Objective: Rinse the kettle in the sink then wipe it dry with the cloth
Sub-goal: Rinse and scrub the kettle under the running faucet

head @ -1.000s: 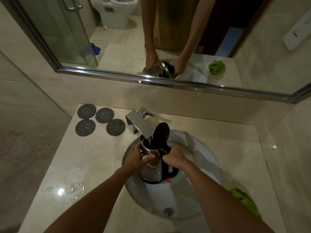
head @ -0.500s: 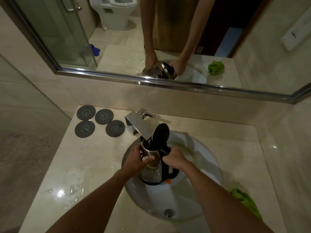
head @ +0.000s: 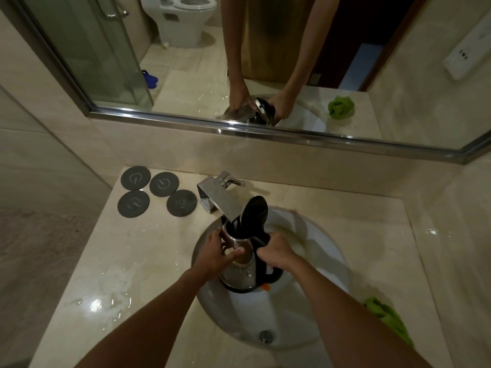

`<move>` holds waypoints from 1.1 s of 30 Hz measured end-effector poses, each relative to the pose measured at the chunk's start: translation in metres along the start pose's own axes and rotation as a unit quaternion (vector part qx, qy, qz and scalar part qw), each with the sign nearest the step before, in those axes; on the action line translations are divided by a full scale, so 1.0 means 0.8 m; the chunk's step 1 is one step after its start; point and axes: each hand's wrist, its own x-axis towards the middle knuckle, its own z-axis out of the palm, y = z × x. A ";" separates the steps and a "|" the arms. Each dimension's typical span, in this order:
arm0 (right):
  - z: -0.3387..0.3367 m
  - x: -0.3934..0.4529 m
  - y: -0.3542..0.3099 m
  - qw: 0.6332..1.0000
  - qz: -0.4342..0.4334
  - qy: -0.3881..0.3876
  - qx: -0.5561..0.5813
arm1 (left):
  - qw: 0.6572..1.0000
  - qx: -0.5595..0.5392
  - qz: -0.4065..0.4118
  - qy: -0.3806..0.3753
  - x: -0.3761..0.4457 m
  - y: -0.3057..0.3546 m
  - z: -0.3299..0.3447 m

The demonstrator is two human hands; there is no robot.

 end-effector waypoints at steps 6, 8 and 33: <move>0.001 0.001 0.002 1.000 0.008 -0.001 0.005 | 1.000 0.013 0.005 0.010 -0.002 0.000 0.001; 0.001 0.001 0.002 1.000 0.011 -0.002 0.003 | 1.000 0.011 0.005 0.009 -0.001 -0.001 0.001; 0.001 0.003 0.006 1.000 0.012 -0.003 0.010 | 1.000 -0.004 0.001 0.004 -0.001 -0.002 0.001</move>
